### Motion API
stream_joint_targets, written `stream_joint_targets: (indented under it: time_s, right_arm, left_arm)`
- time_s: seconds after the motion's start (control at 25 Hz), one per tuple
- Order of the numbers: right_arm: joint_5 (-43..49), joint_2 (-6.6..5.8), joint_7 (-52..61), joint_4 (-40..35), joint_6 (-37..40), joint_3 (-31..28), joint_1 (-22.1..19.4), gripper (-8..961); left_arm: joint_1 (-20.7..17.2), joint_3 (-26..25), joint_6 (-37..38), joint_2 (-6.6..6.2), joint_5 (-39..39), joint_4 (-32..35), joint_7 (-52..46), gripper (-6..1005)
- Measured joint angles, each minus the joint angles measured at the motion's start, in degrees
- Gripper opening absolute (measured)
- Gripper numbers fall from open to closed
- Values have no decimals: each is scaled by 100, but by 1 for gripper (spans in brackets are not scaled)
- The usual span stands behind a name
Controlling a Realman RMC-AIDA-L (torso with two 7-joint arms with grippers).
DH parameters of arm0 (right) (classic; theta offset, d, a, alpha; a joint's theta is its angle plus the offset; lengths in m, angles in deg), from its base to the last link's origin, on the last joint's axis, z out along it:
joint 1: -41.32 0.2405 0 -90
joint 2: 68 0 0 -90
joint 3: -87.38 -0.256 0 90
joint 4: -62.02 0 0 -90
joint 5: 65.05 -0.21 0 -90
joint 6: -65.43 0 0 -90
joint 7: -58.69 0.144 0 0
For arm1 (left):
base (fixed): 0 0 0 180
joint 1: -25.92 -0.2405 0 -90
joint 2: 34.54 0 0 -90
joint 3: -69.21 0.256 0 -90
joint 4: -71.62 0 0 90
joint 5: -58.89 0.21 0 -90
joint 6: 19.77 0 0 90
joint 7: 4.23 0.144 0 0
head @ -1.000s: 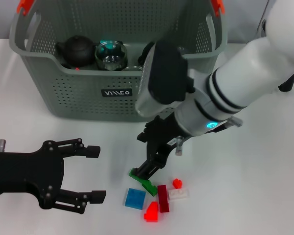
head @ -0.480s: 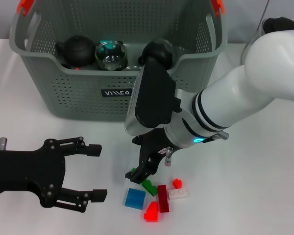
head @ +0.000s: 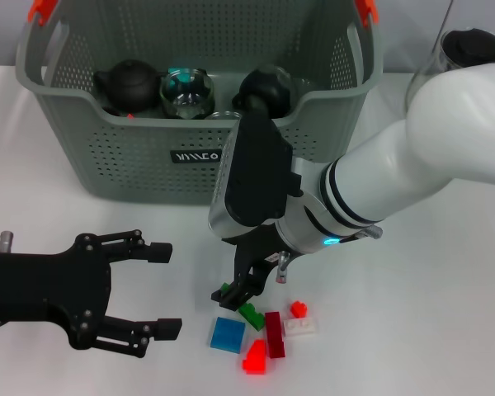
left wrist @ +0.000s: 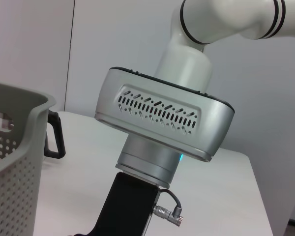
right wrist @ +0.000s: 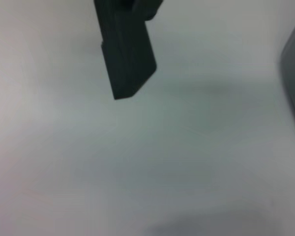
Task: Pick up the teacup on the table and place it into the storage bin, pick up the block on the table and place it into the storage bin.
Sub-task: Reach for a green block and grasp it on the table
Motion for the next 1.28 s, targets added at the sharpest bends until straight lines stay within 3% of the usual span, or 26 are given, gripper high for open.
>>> stream_joint_targets:
  time_s: [1.28]
  right_arm:
    - [33,18,-21,166,-541,403,0,942]
  left_arm:
    - [18,3,-9,27,-22,-37,-1,944]
